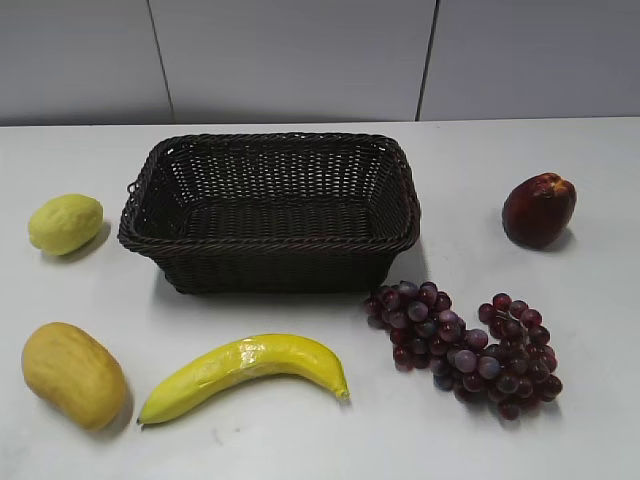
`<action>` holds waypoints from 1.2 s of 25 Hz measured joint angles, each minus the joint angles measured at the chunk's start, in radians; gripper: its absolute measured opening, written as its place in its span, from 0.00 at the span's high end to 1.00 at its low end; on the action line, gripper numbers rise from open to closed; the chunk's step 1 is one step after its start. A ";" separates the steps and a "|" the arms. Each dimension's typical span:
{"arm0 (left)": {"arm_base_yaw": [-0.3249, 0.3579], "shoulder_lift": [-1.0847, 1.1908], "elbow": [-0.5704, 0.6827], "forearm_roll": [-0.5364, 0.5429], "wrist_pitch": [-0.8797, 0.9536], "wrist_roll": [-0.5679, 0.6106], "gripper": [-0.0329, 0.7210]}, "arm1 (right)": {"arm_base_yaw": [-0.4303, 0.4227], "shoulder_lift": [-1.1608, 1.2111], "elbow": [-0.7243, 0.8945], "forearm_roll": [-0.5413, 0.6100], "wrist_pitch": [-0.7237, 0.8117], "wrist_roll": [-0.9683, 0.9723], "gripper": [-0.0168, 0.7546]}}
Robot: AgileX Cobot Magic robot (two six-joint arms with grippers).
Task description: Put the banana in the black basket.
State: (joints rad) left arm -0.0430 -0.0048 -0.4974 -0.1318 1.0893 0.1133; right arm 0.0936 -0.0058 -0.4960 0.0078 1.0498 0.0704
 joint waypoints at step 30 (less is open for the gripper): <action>0.000 0.000 0.000 0.000 0.000 0.000 0.43 | 0.000 0.000 -0.014 0.028 -0.033 0.000 0.24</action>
State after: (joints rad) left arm -0.0430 -0.0048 -0.4974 -0.1318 1.0893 0.1133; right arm 0.0936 -0.0058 -0.5104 0.0362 1.0167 0.0704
